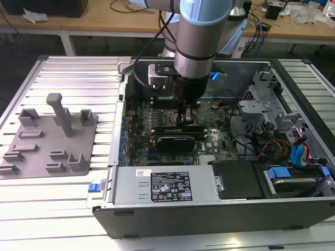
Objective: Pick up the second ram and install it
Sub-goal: 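Insert the second ram into the second slot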
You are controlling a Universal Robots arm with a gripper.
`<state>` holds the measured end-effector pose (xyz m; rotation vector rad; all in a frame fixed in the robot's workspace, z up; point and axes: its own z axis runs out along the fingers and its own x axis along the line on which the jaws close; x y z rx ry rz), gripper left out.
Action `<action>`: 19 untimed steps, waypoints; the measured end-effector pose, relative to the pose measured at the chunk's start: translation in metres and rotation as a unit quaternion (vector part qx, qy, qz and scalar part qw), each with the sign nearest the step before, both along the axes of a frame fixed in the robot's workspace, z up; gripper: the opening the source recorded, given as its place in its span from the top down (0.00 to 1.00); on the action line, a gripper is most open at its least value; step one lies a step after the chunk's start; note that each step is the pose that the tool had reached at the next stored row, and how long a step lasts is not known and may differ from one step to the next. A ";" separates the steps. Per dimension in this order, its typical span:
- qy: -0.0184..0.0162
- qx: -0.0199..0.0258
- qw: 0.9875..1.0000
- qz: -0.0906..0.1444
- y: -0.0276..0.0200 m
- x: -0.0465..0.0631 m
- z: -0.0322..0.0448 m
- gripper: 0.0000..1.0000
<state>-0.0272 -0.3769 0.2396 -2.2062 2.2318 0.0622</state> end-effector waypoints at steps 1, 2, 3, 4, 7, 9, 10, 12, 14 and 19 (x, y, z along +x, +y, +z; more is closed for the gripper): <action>0.000 0.000 1.000 0.000 0.0000 0.001 0.0000 0.83; 0.000 0.000 1.000 0.000 0.0001 0.001 0.0000 0.83; 0.000 0.000 1.000 0.000 0.0001 0.001 0.0000 0.83; 0.000 0.000 1.000 0.000 0.0001 0.001 0.0000 0.83; 0.000 0.000 1.000 0.000 0.0001 0.001 0.0000 0.92; 0.000 0.000 1.000 0.000 0.0001 0.001 0.0000 0.92; 0.000 0.000 1.000 0.000 0.0001 0.002 0.0002 0.92; 0.000 0.000 1.000 0.000 0.0000 0.002 0.0048 0.92; 0.000 0.000 1.000 0.000 0.0001 0.002 0.0064 0.92; 0.000 0.000 1.000 0.000 0.0001 0.002 0.0069 0.92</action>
